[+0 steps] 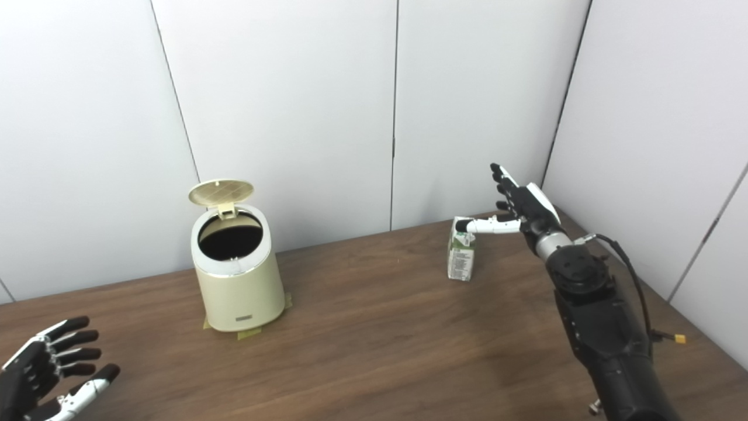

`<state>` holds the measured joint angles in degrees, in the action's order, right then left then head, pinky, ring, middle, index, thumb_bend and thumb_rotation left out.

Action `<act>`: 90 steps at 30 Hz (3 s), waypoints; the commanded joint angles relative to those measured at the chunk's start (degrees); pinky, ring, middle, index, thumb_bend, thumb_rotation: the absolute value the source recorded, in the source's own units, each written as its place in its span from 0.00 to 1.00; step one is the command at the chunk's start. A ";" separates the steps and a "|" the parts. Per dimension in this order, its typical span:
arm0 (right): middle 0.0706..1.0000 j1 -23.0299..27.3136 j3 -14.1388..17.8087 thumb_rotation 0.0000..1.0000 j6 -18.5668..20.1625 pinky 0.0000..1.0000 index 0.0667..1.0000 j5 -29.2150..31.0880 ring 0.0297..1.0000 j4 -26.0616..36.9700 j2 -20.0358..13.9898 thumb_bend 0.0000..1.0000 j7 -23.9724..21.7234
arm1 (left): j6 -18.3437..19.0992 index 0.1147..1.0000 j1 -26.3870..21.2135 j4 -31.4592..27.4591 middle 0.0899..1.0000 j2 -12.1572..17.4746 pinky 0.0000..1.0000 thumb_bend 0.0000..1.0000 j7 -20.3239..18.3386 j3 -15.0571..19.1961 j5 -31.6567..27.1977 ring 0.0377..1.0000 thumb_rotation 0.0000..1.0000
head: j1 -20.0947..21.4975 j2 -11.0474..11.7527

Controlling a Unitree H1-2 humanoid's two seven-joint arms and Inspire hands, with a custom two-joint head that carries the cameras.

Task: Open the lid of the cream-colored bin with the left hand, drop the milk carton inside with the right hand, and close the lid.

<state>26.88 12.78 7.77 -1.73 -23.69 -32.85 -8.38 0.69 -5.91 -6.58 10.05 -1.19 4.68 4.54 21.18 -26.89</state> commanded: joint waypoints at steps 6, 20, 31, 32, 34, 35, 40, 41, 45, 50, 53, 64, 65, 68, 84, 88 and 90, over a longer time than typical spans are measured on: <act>1.00 3.04 -1.92 0.33 -5.87 0.92 1.00 -1.08 0.99 -3.41 -1.71 0.98 0.88 | -1.06 0.70 -1.26 -2.52 0.67 1.56 0.55 0.67 -1.42 0.03 -0.30 0.60 0.00 | 0.07 -0.17; 0.94 4.02 -3.75 0.16 -7.77 0.89 0.94 -0.84 0.93 -7.91 1.18 0.88 2.06 | 1.18 0.71 -1.16 -3.10 0.68 1.37 0.58 0.61 -2.42 0.13 -1.95 0.63 0.00 | -0.26 -0.42; 0.91 4.81 -4.35 0.08 -11.14 0.83 0.89 -1.33 0.90 -11.02 3.02 0.82 3.93 | 1.96 0.72 -1.07 -3.77 0.69 1.26 0.58 0.60 -2.28 0.01 -2.17 0.63 0.00 | -0.64 -0.78; 0.91 5.01 -4.20 0.05 -11.78 0.83 0.88 -1.10 0.89 -11.54 3.31 0.82 4.13 | 2.10 0.72 -1.06 -3.84 0.69 1.24 0.59 0.60 -2.29 -0.03 -2.16 0.64 0.00 | -0.64 -0.78; 0.91 5.34 -4.23 0.03 -13.38 0.81 0.88 -1.13 0.88 -12.66 3.61 0.82 4.67 | 2.18 0.72 -1.04 -3.93 0.69 1.28 0.59 0.60 -2.26 -0.13 -1.91 0.64 0.00 | -0.72 -0.80; 0.90 5.59 -4.29 0.03 -14.87 0.78 0.86 -1.18 0.87 -13.67 3.77 0.81 5.05 | 2.19 0.72 -1.03 -3.95 0.69 1.27 0.59 0.61 -2.24 -0.17 -1.82 0.64 0.00 | -0.72 -0.80; 0.85 6.12 -4.29 0.00 -17.87 0.72 0.81 -2.05 0.82 -15.54 4.78 0.77 8.24 | 1.66 0.73 -0.89 -3.76 0.69 1.43 0.59 0.60 -2.76 -0.22 -2.61 0.64 0.00 | -0.80 -1.05; 0.81 6.38 -4.05 0.00 -17.98 0.68 0.80 -2.86 0.78 -16.15 5.24 0.71 10.66 | 1.49 0.73 -0.84 -3.74 0.69 1.55 0.58 0.60 -2.91 -0.33 -2.49 0.64 0.00 | -0.83 -1.13; 0.56 7.40 -4.40 0.00 -19.34 0.49 0.65 -6.67 0.57 -19.06 5.94 0.62 19.09 | 1.33 0.73 -0.76 -3.72 0.69 1.54 0.59 0.60 -3.14 -0.40 -1.99 0.63 0.00 | -0.89 -1.22; 0.43 8.23 -4.81 0.00 -21.81 0.35 0.47 -9.37 0.38 -21.37 6.60 0.53 26.32 | 0.81 0.73 -0.72 -3.31 0.69 1.47 0.59 0.59 -3.21 -0.44 -1.79 0.63 0.00 | -1.03 -1.38; 0.47 8.32 -5.29 0.00 -22.37 0.34 0.48 -9.98 0.39 -21.85 6.47 0.52 27.65 | 0.67 0.72 -0.67 -3.18 0.69 1.52 0.58 0.59 -3.15 -0.60 -1.27 0.63 0.00 | -1.03 -1.38; 0.47 8.11 -6.86 0.00 -23.01 0.35 0.50 -11.77 0.39 -21.15 5.01 0.51 27.79 | -0.97 0.72 -1.08 -1.51 0.69 1.61 0.57 0.60 -3.20 -0.73 -1.16 0.62 0.00 | -1.58 -1.63; 0.46 8.08 -6.89 0.00 -23.40 0.36 0.50 -11.76 0.39 -20.97 4.99 0.51 27.77 | -1.07 0.72 -1.09 -1.42 0.69 1.62 0.56 0.60 -3.11 -0.84 -0.82 0.61 0.00 | -1.70 -1.58; 0.46 7.79 -7.32 0.00 -24.25 0.35 0.51 -12.54 0.38 -19.11 5.17 0.51 28.05 | -1.34 0.71 -1.12 -1.14 0.68 1.50 0.54 0.60 -3.09 -0.98 -0.64 0.60 0.00 | -2.20 -1.46; 0.44 9.10 -10.01 0.00 -17.69 0.32 0.51 -13.49 0.37 5.57 15.22 0.51 23.13 | -3.79 0.71 -2.12 3.31 0.69 -0.36 0.56 0.62 -1.71 -2.07 1.84 0.61 0.00 | -8.10 0.23; 0.45 10.44 -11.00 0.00 -16.39 0.32 0.51 -13.28 0.37 7.27 18.27 0.51 21.84 | -4.22 0.71 -2.30 4.31 0.68 -1.46 0.56 0.63 -0.76 -2.47 2.45 0.61 0.00 | -10.60 1.08; 0.45 11.08 -12.02 0.00 -15.49 0.32 0.51 -14.52 0.37 8.67 20.11 0.51 21.88 | -4.35 0.70 -2.29 4.61 0.68 -1.84 0.56 0.64 -0.47 -2.69 2.52 0.61 0.00 | -11.59 1.28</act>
<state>33.03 0.88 -7.00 -15.52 -18.40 -12.70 13.24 -1.10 -5.83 -1.40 8.40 -2.42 2.30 6.92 10.20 -25.66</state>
